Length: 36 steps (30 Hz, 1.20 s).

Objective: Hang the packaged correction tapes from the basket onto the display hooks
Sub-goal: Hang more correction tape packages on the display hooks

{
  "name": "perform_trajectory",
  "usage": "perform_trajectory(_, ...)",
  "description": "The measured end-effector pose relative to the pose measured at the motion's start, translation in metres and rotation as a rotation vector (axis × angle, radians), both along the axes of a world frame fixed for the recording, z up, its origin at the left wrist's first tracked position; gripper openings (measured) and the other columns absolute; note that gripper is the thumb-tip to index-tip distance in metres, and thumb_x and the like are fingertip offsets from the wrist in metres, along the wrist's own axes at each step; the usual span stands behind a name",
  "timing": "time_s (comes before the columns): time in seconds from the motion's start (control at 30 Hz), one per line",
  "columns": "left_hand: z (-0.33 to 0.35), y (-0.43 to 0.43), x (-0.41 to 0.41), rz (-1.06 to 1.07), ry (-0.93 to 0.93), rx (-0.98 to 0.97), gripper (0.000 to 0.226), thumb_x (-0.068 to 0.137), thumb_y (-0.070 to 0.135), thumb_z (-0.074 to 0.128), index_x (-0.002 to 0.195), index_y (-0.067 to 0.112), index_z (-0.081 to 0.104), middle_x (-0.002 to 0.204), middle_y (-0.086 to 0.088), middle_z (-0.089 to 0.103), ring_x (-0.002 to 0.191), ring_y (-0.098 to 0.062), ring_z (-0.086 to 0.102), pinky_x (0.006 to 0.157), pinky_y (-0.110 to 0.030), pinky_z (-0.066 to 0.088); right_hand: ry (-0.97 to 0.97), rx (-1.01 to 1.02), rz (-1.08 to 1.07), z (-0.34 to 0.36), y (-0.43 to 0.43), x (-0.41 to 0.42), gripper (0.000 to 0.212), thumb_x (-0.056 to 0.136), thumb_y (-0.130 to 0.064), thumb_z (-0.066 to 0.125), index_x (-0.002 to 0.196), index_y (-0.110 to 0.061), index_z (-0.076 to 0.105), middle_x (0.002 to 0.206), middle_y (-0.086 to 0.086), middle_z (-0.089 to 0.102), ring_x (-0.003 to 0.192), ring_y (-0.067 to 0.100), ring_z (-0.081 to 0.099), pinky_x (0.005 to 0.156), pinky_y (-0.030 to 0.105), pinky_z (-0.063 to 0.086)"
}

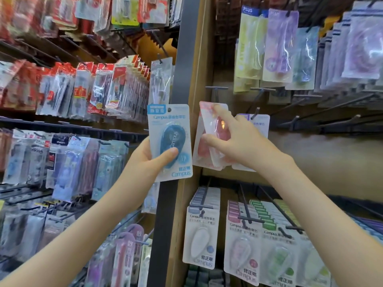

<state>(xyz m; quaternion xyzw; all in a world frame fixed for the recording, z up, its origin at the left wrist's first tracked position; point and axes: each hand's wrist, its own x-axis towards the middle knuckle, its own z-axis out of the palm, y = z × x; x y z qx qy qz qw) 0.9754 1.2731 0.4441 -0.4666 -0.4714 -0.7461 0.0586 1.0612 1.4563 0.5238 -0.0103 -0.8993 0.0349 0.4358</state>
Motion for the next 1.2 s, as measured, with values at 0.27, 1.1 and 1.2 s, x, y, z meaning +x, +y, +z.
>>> perform_trajectory(0.27,0.001,0.009,0.008,-0.035,-0.08,0.1,0.044,0.077,0.022,0.061,0.121,0.02,0.057,0.108,0.0,0.072,0.094,-0.015,0.07,0.066,-0.025,0.057,0.06,0.236,-0.269,-0.018,-0.012,-0.008,0.076,0.091,-0.067,0.037,0.147,-0.049,-0.011,0.136,0.016,0.038,0.109,0.034,0.056,0.068,0.034,0.045)
perform_trajectory(1.1,0.035,0.134,0.074,0.477,0.517,-0.129,0.046,0.09,0.057,0.036,0.113,0.02,0.052,0.106,0.009,0.059,0.1,-0.005,0.056,0.08,-0.018,0.039,0.282,-0.963,0.689,-0.027,0.07,0.103,0.033,0.086,-0.016,0.063,0.117,-0.013,0.052,0.099,0.002,0.074,0.09,0.021,0.072,0.072,0.039,0.06)
perform_trajectory(1.2,0.035,0.147,0.047,0.973,0.77,-0.138,0.044,0.094,0.034,0.05,0.127,0.006,0.054,0.132,-0.014,0.052,0.124,-0.03,0.047,0.104,-0.035,0.036,0.295,-0.934,0.567,-0.025,0.082,0.106,0.03,0.092,-0.019,0.06,0.12,-0.015,0.051,0.106,0.0,0.072,0.092,0.016,0.071,0.071,0.035,0.06)
